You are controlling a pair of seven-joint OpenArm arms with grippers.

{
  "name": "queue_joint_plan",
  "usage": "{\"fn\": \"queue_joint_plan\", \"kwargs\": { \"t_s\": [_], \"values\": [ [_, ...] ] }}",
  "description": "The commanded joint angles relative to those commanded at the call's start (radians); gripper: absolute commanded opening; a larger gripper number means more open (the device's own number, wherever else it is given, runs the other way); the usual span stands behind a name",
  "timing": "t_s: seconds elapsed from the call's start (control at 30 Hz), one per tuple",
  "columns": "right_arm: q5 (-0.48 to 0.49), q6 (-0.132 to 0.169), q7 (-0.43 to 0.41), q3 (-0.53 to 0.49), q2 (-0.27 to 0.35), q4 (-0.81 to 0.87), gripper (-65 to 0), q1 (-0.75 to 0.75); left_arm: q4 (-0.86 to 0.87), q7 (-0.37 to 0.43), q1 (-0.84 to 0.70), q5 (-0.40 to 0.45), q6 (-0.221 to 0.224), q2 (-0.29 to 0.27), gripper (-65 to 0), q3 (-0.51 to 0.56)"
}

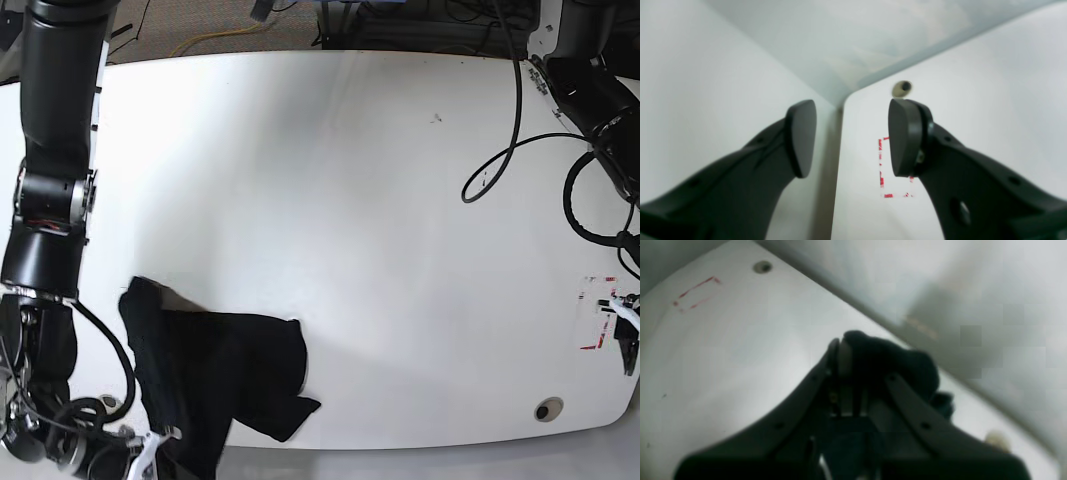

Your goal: Fold the T-shirt properly

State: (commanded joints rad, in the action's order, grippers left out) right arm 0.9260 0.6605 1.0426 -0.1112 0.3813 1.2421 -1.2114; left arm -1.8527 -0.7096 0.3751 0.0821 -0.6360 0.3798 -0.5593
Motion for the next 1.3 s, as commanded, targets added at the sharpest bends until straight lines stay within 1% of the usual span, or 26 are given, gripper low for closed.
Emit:
{"fn": "queue_joint_plan", "kwargs": {
  "t_s": [0.1,0.2,0.23,0.27,0.3,0.4,0.53,0.6,0.7,0.8,0.9,0.93,1.0,1.13,1.17,1.23,1.3],
  "values": [
    [0.048,0.002,0.015,-0.049,-0.058,-0.003,-65.0,-0.094,0.009,0.0,-0.026,0.0,0.0,0.018,-32.5,-0.023],
    [0.087,0.003,0.029,-0.064,-0.107,-0.003,-65.0,-0.094,0.006,0.002,-0.058,0.002,0.0,0.018,-32.5,-0.055],
    [0.095,0.012,0.037,-0.063,-0.124,-0.003,-65.0,-0.094,0.005,0.003,-0.077,0.002,0.0,0.018,-32.5,-0.071],
    [0.1,0.029,0.04,-0.063,-0.137,-0.003,-65.0,-0.094,0.005,0.005,-0.091,0.002,0.0,0.018,-32.5,-0.08],
    [0.1,0.038,0.04,-0.061,-0.141,-0.003,-65.0,-0.094,0.003,0.006,-0.1,0.002,0.0,0.018,-32.5,-0.084],
    [0.104,0.038,0.043,-0.061,-0.141,0.0,-65.0,-0.094,0.002,0.006,-0.123,0.0,0.0,0.018,-32.5,-0.087],
    [0.106,0.038,0.095,-0.032,-0.135,0.0,-65.0,-0.094,0.002,0.006,-0.138,-0.002,-0.002,0.018,-32.5,-0.084],
    [0.106,0.038,0.114,-0.014,-0.103,0.002,-65.0,-0.094,0.0,0.006,-0.138,-0.002,-0.002,0.014,-32.5,-0.083],
    [0.106,0.038,0.118,-0.009,-0.063,0.037,-65.0,-0.094,0.0,0.005,-0.138,-0.003,-0.002,0.006,-32.5,-0.068],
    [0.107,0.038,0.118,-0.008,-0.005,0.092,-65.0,-0.092,0.002,0.006,-0.138,0.0,-0.002,-0.02,-32.5,-0.04],
    [0.143,0.038,0.115,-0.006,0.034,0.15,-65.0,0.029,0.0,0.005,-0.14,0.002,-0.002,-0.043,-32.5,-0.003],
    [0.161,0.038,0.114,0.0,0.058,0.17,-65.0,0.078,0.0,0.005,-0.15,0.002,-0.002,-0.054,-32.5,0.014],
    [0.178,0.038,0.114,0.044,0.087,0.204,-65.0,0.176,0.0,0.006,-0.178,0.002,-0.002,-0.08,-32.5,0.057],
    [0.176,0.038,0.114,0.129,0.138,0.269,-65.0,0.344,-0.025,0.002,-0.207,-0.003,0.0,-0.124,-32.1,0.149],
    [0.176,0.038,0.114,0.14,0.147,0.276,-65.0,0.365,-0.025,0.002,-0.209,-0.003,0.0,-0.138,-32.1,0.169],
    [0.178,0.038,0.114,0.183,0.172,0.281,-65.0,0.436,-0.021,0.002,-0.23,-0.002,0.002,-0.192,-31.9,0.232],
    [0.183,0.038,0.114,0.221,0.189,0.281,-65.0,0.488,-0.021,0.002,-0.242,-0.002,0.002,-0.222,-31.8,0.269]
  ]
}}
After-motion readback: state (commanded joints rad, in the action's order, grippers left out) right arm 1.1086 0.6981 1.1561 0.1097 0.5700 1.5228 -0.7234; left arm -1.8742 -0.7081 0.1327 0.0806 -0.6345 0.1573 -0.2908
